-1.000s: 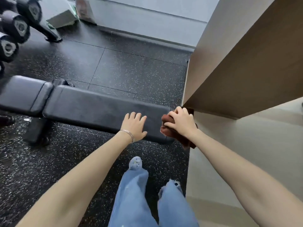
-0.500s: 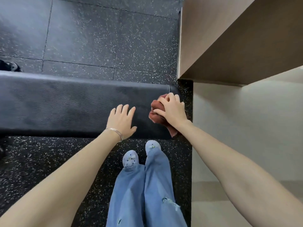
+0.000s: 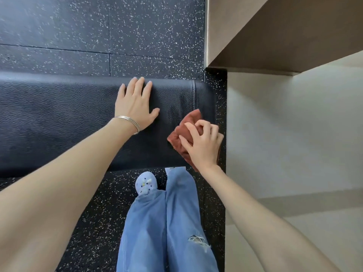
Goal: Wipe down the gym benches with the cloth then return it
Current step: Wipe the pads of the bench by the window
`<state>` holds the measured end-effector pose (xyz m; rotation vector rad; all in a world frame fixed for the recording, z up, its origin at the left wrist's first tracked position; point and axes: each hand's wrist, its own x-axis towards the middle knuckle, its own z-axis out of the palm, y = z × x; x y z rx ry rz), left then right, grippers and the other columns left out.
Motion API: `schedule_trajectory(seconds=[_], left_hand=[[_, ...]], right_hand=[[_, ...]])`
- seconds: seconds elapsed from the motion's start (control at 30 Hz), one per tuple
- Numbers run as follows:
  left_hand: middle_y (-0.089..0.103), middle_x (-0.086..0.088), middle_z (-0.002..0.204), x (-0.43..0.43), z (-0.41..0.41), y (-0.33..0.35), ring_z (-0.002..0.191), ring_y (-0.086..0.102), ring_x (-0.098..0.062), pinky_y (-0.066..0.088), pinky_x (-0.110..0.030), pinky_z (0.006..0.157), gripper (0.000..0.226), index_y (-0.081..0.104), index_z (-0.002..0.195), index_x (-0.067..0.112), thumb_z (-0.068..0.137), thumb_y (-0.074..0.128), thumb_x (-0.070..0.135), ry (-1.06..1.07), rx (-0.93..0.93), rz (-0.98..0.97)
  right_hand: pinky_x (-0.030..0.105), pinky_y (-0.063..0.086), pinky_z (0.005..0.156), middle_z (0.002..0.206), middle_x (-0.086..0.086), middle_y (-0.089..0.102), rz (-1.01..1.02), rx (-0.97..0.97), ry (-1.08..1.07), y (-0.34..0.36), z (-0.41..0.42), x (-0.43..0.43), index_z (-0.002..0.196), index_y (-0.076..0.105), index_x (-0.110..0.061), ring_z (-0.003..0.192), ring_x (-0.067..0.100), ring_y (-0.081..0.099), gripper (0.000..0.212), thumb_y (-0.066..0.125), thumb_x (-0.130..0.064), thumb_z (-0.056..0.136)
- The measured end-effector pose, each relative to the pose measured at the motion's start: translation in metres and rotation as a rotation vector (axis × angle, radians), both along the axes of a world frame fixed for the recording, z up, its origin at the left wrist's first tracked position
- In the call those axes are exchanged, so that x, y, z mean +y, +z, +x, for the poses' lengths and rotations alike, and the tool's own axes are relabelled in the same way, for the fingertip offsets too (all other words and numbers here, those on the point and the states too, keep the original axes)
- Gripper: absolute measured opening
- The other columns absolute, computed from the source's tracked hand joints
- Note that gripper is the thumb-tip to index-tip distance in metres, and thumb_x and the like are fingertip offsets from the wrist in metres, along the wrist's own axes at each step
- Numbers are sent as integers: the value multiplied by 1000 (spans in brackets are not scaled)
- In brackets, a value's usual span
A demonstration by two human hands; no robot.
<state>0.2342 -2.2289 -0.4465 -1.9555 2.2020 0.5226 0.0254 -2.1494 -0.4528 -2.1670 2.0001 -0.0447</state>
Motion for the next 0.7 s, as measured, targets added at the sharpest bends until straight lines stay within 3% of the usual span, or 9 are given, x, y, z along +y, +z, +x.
schedule_trajectory(seconds=[0.13,0.2,0.27,0.37,0.53,0.7], left_hand=[[20,-13,155,-8,4,-8,143,14,-30,13,-49,116,81,17,148,12,85,48,54,-29,-27,8],[22,-13,154,-9,8,-11,143,16,-30,14,-50,116,83,19,147,13,83,47,57,-57,-38,-7],[23,-13,154,-8,10,-12,143,17,-30,13,-50,116,83,20,147,13,82,46,58,-62,-33,-27],[21,-13,155,-6,8,-14,144,15,-30,10,-50,116,84,18,148,13,82,45,57,-53,-28,-19],[19,-14,155,-4,2,-15,144,12,-32,8,-54,116,85,16,148,11,81,47,54,-18,-20,-3],[20,-15,155,-4,-2,-15,143,12,-34,7,-56,116,86,18,147,9,79,51,51,12,-8,-7]], right_hand=[[38,38,72,96,4,56,-48,4,71,-1,1,-42,102,64,-27,88,29,52,30,64,-46,79],[35,34,74,101,4,55,-42,4,-35,-3,13,-95,107,61,-28,94,27,49,33,59,-49,82],[39,35,81,112,4,53,68,23,-155,-8,18,-160,115,56,-29,106,27,46,39,53,-53,84],[49,38,91,121,8,51,314,48,-74,-16,12,-202,121,52,-27,117,30,43,45,50,-55,86],[37,40,72,96,5,56,-100,-47,-124,-15,-12,-105,104,63,-22,89,27,50,33,54,-46,82],[36,39,70,95,6,54,-89,-64,-57,-22,-32,8,104,56,-25,85,24,44,28,58,-42,81]])
